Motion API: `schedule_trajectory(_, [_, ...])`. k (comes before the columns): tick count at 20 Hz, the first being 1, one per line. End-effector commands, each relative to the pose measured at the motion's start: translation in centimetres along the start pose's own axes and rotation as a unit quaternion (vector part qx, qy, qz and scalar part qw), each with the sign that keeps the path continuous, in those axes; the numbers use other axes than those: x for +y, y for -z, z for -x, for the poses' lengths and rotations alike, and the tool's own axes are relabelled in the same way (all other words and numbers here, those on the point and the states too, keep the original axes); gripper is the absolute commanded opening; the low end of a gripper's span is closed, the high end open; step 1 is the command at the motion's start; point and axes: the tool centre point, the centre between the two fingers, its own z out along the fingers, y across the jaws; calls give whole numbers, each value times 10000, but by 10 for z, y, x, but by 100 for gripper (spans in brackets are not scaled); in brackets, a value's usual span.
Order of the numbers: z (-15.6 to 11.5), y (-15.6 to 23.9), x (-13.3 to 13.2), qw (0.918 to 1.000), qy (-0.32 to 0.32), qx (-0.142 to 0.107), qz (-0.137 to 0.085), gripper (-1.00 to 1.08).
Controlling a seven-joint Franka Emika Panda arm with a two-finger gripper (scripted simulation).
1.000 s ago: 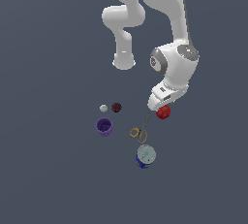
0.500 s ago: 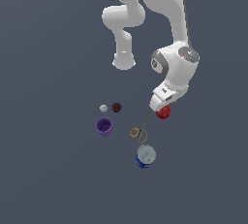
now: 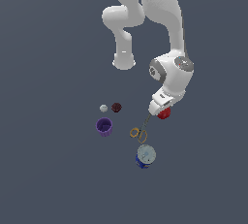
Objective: Pick up a designated object from a clutter of objects.
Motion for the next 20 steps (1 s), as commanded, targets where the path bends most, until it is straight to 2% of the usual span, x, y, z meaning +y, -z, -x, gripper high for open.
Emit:
schedule_trajectory(1, [0, -8, 0, 10000, 4, 5, 2, 100])
schedule_trajectory(5, [0, -12, 0, 10000, 4, 5, 2, 100])
schedule_trajectory(6, [0, -12, 0, 10000, 4, 5, 2, -100])
schedule_trajectory(20, [1, -7, 4, 10000, 4, 7, 8, -100])
